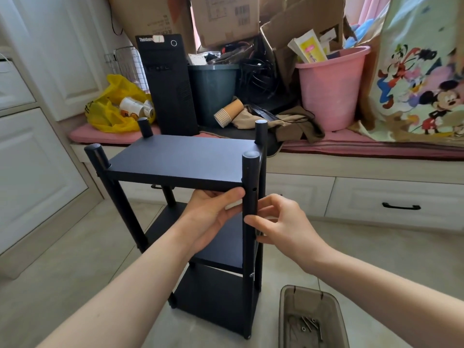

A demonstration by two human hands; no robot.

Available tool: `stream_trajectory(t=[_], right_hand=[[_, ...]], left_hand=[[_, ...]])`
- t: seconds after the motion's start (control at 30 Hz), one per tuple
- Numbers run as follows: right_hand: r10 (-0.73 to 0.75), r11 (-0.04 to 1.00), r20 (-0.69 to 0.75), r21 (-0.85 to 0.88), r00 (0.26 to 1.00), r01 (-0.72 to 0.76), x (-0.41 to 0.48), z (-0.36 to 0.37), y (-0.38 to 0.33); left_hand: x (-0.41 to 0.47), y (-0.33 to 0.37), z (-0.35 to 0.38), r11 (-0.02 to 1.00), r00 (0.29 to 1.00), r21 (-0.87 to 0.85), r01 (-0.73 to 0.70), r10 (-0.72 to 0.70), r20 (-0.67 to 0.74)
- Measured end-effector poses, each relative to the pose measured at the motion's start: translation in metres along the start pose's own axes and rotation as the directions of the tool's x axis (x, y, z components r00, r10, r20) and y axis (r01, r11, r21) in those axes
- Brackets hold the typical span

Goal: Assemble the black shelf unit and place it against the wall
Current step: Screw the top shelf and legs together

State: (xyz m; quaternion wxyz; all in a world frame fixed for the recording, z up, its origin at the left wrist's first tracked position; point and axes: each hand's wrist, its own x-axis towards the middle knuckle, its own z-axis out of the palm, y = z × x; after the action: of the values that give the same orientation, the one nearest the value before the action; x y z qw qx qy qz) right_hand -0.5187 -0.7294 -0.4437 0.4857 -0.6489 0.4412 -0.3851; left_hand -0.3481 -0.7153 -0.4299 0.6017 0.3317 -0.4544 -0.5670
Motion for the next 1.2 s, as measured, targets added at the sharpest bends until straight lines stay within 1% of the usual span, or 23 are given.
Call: stream_trajectory(t=[0.23,0.33,0.43,0.7,0.77,0.87,0.9,0.97,1.07,1.13,1.2], right_hand=[[-0.074,0.997,0.011,-0.025,0.997,0.074,0.004,-0.002,0.002],[-0.091,0.995,0.016,-0.051,0.996,0.091,0.004,-0.002,0.002],[-0.096,0.994,0.018,-0.059,0.995,0.097,0.004,-0.003,0.002],[-0.059,0.997,0.002,-0.056,0.998,0.059,0.004,-0.005,-0.001],[-0.013,0.999,0.032,-0.049,0.999,0.015,0.006,-0.007,-0.007],[0.133,0.991,0.181,-0.028,0.974,-0.13,0.018,-0.027,-0.023],[0.169,0.985,0.216,0.011,0.962,-0.175,0.023,-0.035,-0.029],[0.209,0.954,0.224,0.168,0.952,-0.249,0.033,-0.047,-0.04],[0.267,0.86,0.267,0.367,0.926,-0.354,0.042,-0.043,-0.052],[0.288,0.817,0.287,0.423,0.914,-0.391,0.046,-0.033,-0.06],[0.314,0.818,0.27,0.409,0.91,-0.404,0.05,-0.027,-0.068]], left_hand=[[0.007,-0.008,-0.002,1.0,1.0,0.017,-0.018,0.018,-0.022],[0.008,-0.011,-0.003,1.0,0.999,-0.001,-0.022,0.022,-0.023],[0.01,-0.013,-0.001,0.999,0.999,-0.027,-0.031,0.031,-0.006],[0.011,-0.016,0.006,0.997,0.997,-0.039,-0.06,0.058,-0.048],[0.011,-0.016,0.006,0.997,0.997,-0.032,-0.063,0.062,-0.055],[0.01,-0.014,0.006,0.998,0.998,-0.035,-0.05,0.048,-0.049],[0.009,-0.014,0.006,0.998,0.998,-0.033,-0.047,0.045,-0.04],[0.008,-0.014,0.005,0.998,0.998,-0.03,-0.049,0.048,-0.031],[0.004,-0.016,0.005,0.998,0.999,-0.039,-0.045,0.044,-0.029],[0.002,-0.016,0.004,0.999,0.999,-0.034,-0.037,0.036,-0.022],[0.001,-0.016,0.005,0.999,0.999,-0.018,-0.031,0.031,-0.02]])
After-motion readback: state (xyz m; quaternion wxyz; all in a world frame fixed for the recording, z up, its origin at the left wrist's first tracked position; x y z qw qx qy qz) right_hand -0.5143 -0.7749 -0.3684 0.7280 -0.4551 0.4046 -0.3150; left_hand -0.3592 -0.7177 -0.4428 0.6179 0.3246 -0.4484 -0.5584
